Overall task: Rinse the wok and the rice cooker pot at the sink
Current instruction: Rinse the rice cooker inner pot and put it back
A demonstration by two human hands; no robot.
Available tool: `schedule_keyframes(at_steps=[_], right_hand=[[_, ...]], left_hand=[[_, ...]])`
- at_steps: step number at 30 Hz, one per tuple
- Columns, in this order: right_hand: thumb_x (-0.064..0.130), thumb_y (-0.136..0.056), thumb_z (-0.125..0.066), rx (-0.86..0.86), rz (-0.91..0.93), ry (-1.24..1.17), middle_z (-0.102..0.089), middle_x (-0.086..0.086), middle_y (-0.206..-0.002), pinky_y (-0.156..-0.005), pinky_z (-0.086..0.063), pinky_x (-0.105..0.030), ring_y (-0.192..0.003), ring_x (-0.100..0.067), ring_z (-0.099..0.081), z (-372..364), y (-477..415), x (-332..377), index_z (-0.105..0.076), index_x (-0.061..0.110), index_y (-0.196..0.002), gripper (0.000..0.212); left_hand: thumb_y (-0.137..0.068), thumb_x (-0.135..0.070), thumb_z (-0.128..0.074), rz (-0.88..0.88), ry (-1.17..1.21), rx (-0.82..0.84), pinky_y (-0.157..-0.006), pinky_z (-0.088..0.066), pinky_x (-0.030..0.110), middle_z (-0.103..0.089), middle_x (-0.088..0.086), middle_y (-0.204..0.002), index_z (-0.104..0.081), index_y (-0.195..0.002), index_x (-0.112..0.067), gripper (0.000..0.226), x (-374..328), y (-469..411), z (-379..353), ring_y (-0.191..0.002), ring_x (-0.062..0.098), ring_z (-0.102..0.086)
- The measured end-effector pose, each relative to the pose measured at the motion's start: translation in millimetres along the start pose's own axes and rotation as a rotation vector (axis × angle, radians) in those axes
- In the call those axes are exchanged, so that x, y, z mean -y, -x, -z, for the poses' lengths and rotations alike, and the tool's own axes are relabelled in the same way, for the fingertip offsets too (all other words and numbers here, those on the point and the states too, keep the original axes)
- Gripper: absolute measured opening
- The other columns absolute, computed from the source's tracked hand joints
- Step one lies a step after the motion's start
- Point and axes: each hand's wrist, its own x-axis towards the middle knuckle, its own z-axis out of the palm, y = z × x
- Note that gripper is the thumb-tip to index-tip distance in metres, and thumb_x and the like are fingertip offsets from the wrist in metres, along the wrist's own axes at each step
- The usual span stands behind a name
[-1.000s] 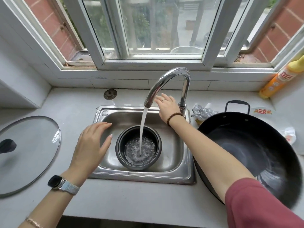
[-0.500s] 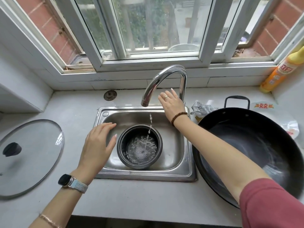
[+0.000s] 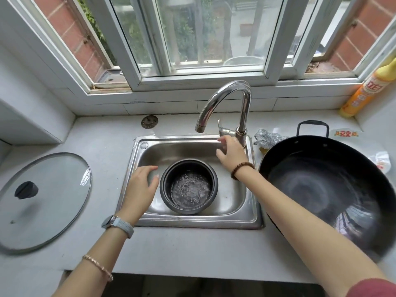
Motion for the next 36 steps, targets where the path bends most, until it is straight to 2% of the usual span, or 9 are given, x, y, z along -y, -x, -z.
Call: schedule_keyframes(at_steps=[5, 8, 12, 16, 20, 25, 28, 33, 36], right_hand=[[0.019, -0.091, -0.058, 0.188, -0.363, -0.05, -0.059, -0.009, -0.123, -0.097, -0.043, -0.031, -0.111, -0.023, -0.057, -31, 31, -24, -0.055, 0.01, -0.124, 0.035], [0.021, -0.093, -0.055, 0.269, -0.566, -0.052, -0.055, -0.009, -0.132, -0.092, -0.045, -0.031, -0.112, -0.024, -0.056, -49, 40, -38, -0.049, 0.011, -0.133, 0.042], [0.022, -0.095, -0.054, 0.309, -0.687, -0.035, -0.052, -0.011, -0.136, -0.082, -0.04, -0.026, -0.112, -0.026, -0.056, -70, 43, -51, -0.043, 0.011, -0.14, 0.048], [0.018, -0.093, -0.056, 0.281, -0.72, -0.066, -0.061, -0.011, -0.126, -0.098, -0.043, -0.031, -0.115, -0.027, -0.058, -84, 40, -58, -0.05, 0.008, -0.134, 0.043], [0.017, -0.089, -0.062, 0.247, -0.733, -0.085, -0.065, -0.013, -0.118, -0.101, -0.045, -0.034, -0.11, -0.027, -0.061, -92, 36, -61, -0.055, 0.006, -0.128, 0.041], [0.016, -0.087, -0.067, 0.229, -0.762, -0.104, -0.065, -0.013, -0.118, -0.103, -0.044, -0.035, -0.11, -0.027, -0.062, -97, 33, -63, -0.055, 0.008, -0.127, 0.042], [0.01, -0.085, -0.069, 0.202, -0.765, -0.139, -0.065, -0.012, -0.115, -0.101, -0.045, -0.033, -0.107, -0.025, -0.062, -97, 36, -63, -0.057, 0.009, -0.124, 0.041], [0.002, -0.082, -0.07, 0.16, -0.81, -0.231, -0.065, -0.006, -0.091, -0.094, -0.052, -0.036, -0.097, -0.026, -0.066, -101, 40, -60, -0.063, 0.009, -0.117, 0.036], [0.001, -0.083, -0.068, 0.163, -0.78, -0.277, -0.064, -0.005, -0.09, -0.088, -0.054, -0.034, -0.09, -0.025, -0.066, -98, 40, -53, -0.062, 0.012, -0.113, 0.032]], left_hand=[[-0.093, -0.014, -0.057, 0.385, 0.209, 0.161, -0.094, -0.045, 0.031, -0.066, 0.004, -0.114, -0.064, -0.117, -0.009, 0.026, 34, -17, -34, -0.107, 0.021, -0.06], [-0.094, -0.017, -0.056, 0.519, 0.218, 0.207, -0.096, -0.044, 0.034, -0.065, 0.009, -0.118, -0.06, -0.123, -0.008, 0.031, 47, -27, -54, -0.112, 0.026, -0.059], [-0.094, -0.018, -0.056, 0.656, 0.207, 0.27, -0.1, -0.042, 0.034, -0.063, 0.012, -0.12, -0.052, -0.131, -0.005, 0.039, 66, -37, -77, -0.116, 0.031, -0.056], [-0.089, -0.014, -0.062, 0.712, 0.246, 0.271, -0.099, -0.049, 0.043, -0.065, 0.014, -0.113, -0.056, -0.126, -0.004, 0.038, 86, -42, -95, -0.111, 0.033, -0.06], [-0.083, -0.007, -0.069, 0.744, 0.285, 0.233, -0.093, -0.053, 0.043, -0.064, 0.01, -0.097, -0.061, -0.108, -0.009, 0.026, 89, -44, -98, -0.104, 0.032, -0.064], [-0.08, 0.004, -0.072, 0.752, 0.316, 0.248, -0.086, -0.057, 0.042, -0.064, 0.01, -0.098, -0.06, -0.117, -0.005, 0.041, 90, -45, -98, -0.1, 0.029, -0.064], [-0.078, 0.007, -0.073, 0.748, 0.347, 0.236, -0.081, -0.059, 0.037, -0.063, 0.005, -0.087, -0.062, -0.117, -0.004, 0.043, 91, -43, -99, -0.094, 0.025, -0.065], [-0.077, 0.006, -0.074, 0.723, 0.403, 0.181, -0.081, -0.059, 0.035, -0.065, 0.005, -0.088, -0.064, -0.114, -0.006, 0.04, 94, -42, -92, -0.085, 0.021, -0.067], [-0.077, 0.006, -0.075, 0.696, 0.431, 0.168, -0.084, -0.058, 0.038, -0.064, 0.003, -0.088, -0.063, -0.116, -0.006, 0.043, 94, -44, -80, -0.081, 0.019, -0.066]])
